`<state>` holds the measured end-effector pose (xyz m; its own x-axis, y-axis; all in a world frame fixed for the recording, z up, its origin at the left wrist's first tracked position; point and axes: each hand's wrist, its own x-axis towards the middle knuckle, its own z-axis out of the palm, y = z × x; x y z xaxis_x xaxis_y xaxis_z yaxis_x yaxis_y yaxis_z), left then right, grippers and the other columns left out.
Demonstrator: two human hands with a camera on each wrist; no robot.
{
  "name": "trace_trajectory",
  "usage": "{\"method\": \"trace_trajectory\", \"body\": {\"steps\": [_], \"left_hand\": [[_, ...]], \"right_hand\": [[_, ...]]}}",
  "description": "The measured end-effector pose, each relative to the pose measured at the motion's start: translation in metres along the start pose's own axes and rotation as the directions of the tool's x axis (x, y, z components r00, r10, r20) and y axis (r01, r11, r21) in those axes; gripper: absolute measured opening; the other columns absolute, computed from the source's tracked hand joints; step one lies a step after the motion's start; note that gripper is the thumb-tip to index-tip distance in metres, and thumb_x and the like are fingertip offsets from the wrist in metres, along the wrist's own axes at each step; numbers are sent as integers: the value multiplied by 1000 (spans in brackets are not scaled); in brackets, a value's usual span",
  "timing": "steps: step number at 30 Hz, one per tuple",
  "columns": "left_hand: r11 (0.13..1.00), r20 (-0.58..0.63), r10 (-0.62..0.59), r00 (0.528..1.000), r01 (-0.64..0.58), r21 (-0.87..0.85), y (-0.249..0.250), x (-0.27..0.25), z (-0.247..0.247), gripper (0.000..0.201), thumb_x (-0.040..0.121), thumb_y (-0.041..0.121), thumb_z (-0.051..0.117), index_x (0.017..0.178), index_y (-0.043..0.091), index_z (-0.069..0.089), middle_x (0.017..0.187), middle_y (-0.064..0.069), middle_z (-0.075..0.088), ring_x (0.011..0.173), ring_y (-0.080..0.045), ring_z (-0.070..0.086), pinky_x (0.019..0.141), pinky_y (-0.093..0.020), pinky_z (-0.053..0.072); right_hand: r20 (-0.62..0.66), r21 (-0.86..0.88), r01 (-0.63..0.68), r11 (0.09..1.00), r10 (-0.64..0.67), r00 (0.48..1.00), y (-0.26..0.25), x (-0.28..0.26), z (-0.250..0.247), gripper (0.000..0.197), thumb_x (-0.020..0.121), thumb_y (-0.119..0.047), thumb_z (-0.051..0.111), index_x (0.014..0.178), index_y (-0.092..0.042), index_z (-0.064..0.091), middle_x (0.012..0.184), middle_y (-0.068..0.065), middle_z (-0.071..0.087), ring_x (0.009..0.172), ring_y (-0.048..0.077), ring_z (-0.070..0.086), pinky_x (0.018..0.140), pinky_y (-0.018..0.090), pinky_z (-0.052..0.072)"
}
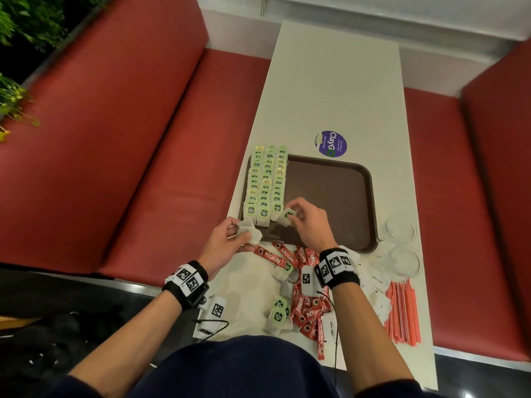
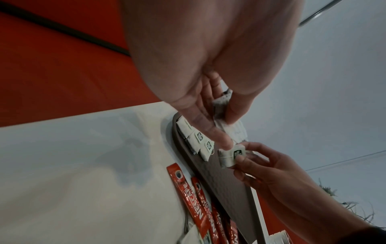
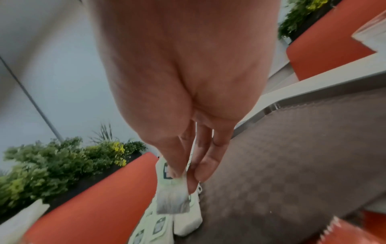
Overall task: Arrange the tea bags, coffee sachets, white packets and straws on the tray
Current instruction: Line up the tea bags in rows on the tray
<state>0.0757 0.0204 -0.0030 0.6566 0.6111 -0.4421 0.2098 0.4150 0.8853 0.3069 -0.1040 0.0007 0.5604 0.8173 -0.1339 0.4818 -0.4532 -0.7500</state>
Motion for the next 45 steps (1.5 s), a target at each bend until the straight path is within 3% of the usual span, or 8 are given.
{"method": "trace_trajectory", "body": {"steps": [4, 12, 24, 28, 30, 34, 40, 45], "left_hand": [[1000, -14, 16, 1000, -16, -3, 1, 5, -2, 26, 99, 3, 74, 119, -4, 58, 116, -20, 78, 101, -40, 79, 82, -37, 67], [1000, -37, 12, 999, -12, 0, 5, 9, -8, 26, 99, 0, 72, 120, -8, 58, 117, -20, 78, 100, -38, 79, 79, -33, 66], [999, -50, 33, 998, -33, -1, 7, 12, -11, 25, 98, 1, 75, 117, -2, 61, 115, -17, 79, 100, -38, 79, 85, -38, 67], [999, -47, 29, 998, -31, -39, 13, 12, -7, 30, 97, 5, 77, 121, -3, 62, 112, -20, 79, 93, -42, 80, 85, -38, 67], [999, -50, 33, 998, -34, -29, 15, 13, -6, 31, 96, 10, 79, 121, -1, 65, 109, -20, 79, 88, -40, 80, 82, -36, 67], [998, -64, 58, 996, -56, 22, 14, 15, -7, 25, 95, 13, 81, 115, 5, 68, 92, -14, 77, 74, -32, 74, 70, -30, 63], [999, -79, 39, 996, -36, 36, 14, 18, -11, 50, 92, 20, 86, 126, 15, 50, 87, -19, 73, 70, -31, 71, 72, -36, 61], [989, -92, 84, 992, -72, 127, 22, 27, -15, 22, 92, 22, 85, 104, 7, 77, 94, -16, 79, 79, -26, 75, 85, -43, 62]], "right_hand": [[168, -150, -28, 988, 53, 984, 4, 28, 11, 22, 103, -10, 70, 122, -20, 69, 117, 2, 71, 103, 21, 67, 96, 38, 57], [172, -264, -52, 963, 100, 980, -1, 48, 27, 22, 100, -11, 74, 120, -15, 67, 116, 10, 70, 108, 29, 66, 96, 47, 58], [-134, -34, -102, 994, 97, 986, -14, 23, 44, 17, 102, -30, 72, 108, -26, 56, 112, -5, 60, 97, 16, 66, 90, 42, 61], [-6, 272, 0, 962, 2, 1000, -52, 0, 37, 12, 101, -37, 75, 103, -29, 66, 106, -13, 73, 95, 2, 72, 82, 20, 59], [115, 322, 30, 946, -70, 991, -61, -9, 33, 18, 96, -33, 82, 106, -31, 66, 111, -11, 73, 95, 7, 74, 83, 20, 61], [199, 292, 68, 954, -130, 971, -59, -17, 37, 38, 86, 2, 81, 107, -27, 67, 113, -5, 69, 81, 18, 75, 78, 43, 66], [58, 240, 130, 962, -148, 987, -51, -14, 45, 24, 93, -1, 79, 101, -23, 75, 104, -13, 73, 101, 7, 69, 85, 19, 60], [-91, 190, 72, 979, -56, 994, -39, -3, 44, 11, 99, -16, 79, 105, -24, 72, 107, -14, 71, 99, 2, 67, 82, 15, 56]]}}
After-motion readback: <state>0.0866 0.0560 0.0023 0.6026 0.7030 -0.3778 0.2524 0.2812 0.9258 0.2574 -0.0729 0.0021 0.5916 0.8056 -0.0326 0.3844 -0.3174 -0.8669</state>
